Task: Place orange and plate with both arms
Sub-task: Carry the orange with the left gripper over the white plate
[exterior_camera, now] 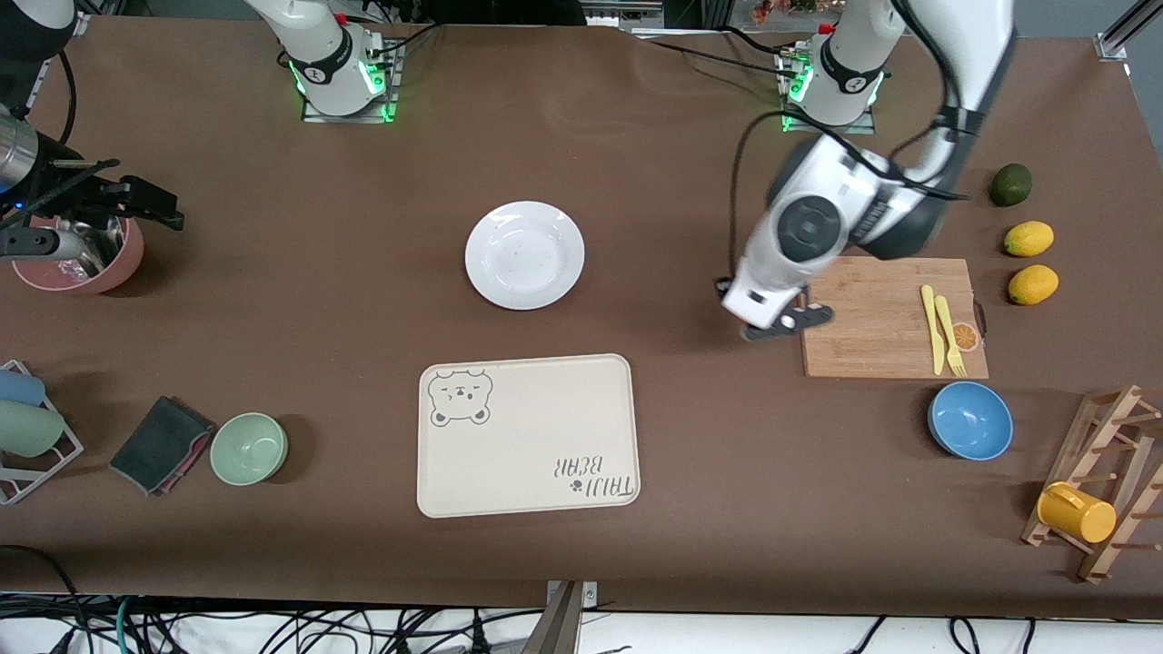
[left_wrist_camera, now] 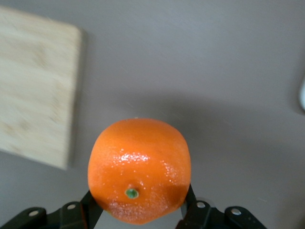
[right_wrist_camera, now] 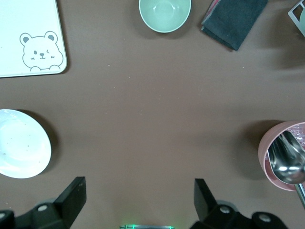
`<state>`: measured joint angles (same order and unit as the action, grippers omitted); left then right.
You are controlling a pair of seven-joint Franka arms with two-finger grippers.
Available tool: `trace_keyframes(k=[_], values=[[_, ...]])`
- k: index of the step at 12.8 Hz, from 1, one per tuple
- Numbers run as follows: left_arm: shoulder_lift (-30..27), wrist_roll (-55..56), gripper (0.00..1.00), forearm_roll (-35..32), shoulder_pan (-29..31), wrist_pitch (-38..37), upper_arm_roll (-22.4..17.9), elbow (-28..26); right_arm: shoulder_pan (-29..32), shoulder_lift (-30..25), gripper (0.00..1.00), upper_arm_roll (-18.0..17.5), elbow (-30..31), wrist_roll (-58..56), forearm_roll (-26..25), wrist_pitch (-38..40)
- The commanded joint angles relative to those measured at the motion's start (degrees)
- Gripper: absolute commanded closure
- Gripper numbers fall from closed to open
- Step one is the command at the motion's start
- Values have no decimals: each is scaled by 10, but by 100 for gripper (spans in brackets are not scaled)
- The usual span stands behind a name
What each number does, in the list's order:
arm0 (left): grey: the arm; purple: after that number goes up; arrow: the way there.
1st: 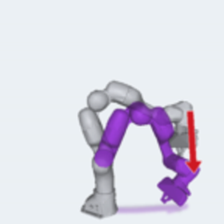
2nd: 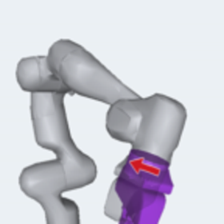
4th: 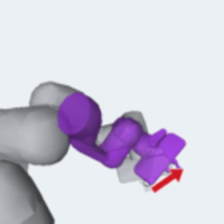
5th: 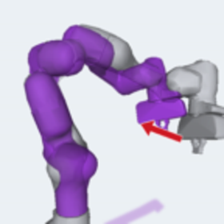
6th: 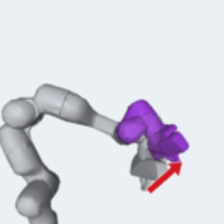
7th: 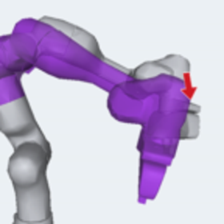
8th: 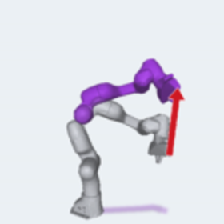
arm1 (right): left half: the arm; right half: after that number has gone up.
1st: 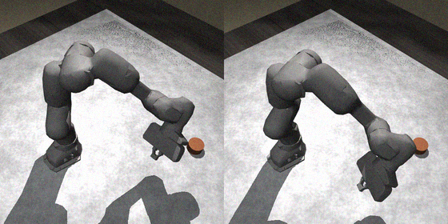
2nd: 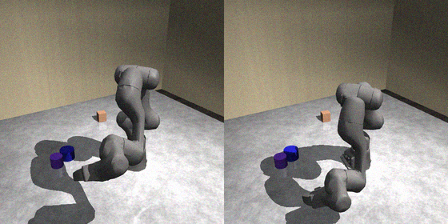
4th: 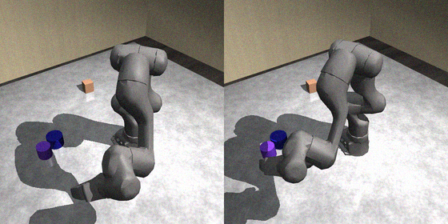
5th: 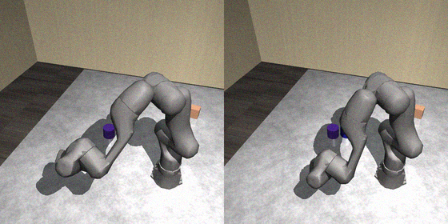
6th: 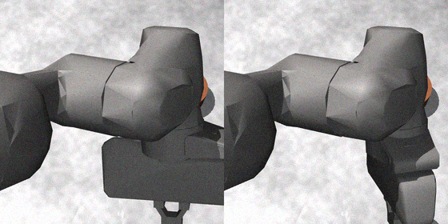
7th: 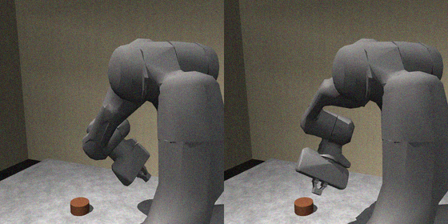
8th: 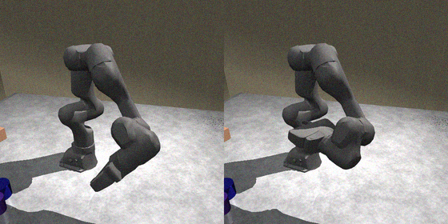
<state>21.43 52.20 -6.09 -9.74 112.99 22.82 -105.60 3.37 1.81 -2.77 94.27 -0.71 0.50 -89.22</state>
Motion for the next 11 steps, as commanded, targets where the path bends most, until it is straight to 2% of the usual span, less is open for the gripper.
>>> trace_keyframes(k=[1,7,11], values=[[68,129,100,-7,-77,-8,7,81,1,3,0,0,-10,-4,8,4],[213,299,100,21,-231,20,7,237,1,3,0,0,-10,-4,8,4],[239,333,100,22,-280,135,5,242,1,3,0,0,-9,-4,9,4]])
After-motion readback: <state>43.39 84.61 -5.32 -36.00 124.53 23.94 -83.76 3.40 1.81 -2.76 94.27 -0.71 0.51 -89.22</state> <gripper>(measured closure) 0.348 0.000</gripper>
